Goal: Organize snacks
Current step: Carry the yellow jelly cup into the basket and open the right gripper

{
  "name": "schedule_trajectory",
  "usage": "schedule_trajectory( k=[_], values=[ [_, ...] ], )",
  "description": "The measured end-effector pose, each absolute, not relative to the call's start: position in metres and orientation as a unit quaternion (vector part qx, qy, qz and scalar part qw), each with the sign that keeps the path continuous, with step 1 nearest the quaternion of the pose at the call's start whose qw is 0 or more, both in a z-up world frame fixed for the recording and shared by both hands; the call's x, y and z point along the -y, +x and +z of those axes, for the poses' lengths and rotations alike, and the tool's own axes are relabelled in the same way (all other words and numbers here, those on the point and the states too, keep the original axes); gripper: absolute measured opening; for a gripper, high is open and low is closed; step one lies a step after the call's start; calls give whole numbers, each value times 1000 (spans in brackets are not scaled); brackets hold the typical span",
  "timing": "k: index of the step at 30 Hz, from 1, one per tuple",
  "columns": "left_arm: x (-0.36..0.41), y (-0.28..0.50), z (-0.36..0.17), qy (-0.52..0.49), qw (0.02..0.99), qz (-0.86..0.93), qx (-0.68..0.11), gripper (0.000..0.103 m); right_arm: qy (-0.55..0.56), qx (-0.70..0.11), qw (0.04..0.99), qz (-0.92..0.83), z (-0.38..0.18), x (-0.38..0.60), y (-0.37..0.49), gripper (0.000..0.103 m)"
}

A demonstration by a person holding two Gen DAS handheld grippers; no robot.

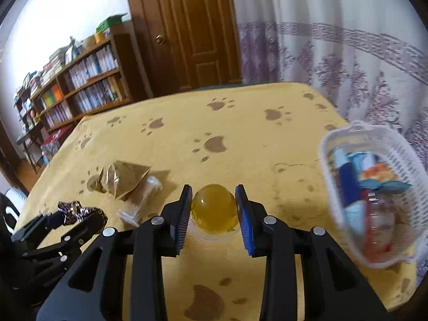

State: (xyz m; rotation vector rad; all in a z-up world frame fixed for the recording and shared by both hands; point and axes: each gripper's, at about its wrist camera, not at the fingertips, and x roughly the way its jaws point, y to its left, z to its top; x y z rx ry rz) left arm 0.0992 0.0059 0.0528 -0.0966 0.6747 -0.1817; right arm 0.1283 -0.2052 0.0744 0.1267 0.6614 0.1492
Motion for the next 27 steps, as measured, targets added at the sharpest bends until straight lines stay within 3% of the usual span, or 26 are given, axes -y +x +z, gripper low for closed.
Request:
schedule_trajectory(
  k=[11, 27],
  values=[
    [0, 98, 51, -39, 938, -92, -332, 67, 89, -284, 955, -1, 105, 278, 101, 34],
    [7, 97, 48, -29, 937, -98, -335, 67, 147, -288, 941, -99, 93, 369, 95, 34]
  ],
)
